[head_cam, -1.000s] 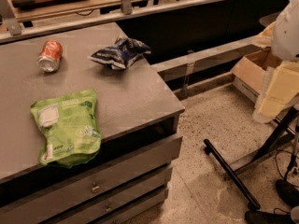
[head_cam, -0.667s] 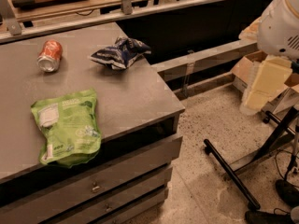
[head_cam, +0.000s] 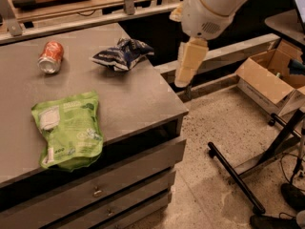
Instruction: Pick blue chip bag
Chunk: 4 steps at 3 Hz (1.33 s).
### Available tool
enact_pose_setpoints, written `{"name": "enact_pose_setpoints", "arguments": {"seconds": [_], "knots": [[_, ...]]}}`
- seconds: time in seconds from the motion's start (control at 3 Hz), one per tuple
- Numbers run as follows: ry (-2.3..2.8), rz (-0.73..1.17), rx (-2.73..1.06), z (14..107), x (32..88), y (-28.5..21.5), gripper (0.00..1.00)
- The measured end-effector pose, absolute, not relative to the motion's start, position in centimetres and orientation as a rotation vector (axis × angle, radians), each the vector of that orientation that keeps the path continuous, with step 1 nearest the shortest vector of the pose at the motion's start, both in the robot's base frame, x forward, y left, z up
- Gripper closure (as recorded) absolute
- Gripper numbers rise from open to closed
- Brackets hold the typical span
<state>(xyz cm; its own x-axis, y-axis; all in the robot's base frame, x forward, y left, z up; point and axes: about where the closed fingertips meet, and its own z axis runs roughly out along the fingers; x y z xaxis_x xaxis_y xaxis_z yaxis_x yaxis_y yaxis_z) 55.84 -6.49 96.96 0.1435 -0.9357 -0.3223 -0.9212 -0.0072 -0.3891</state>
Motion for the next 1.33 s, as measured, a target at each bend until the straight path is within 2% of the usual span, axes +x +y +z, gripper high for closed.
{"name": "enact_pose_setpoints", "arguments": {"seconds": [0.67, 1.0, 1.33], "knots": [[1.481, 0.024, -2.101, 93.1, 60.7, 10.0, 0.0], [1.46, 0.025, -2.144, 91.4, 62.9, 13.7, 0.0], [1.472, 0.025, -2.154, 91.0, 62.9, 13.8, 0.0]]}}
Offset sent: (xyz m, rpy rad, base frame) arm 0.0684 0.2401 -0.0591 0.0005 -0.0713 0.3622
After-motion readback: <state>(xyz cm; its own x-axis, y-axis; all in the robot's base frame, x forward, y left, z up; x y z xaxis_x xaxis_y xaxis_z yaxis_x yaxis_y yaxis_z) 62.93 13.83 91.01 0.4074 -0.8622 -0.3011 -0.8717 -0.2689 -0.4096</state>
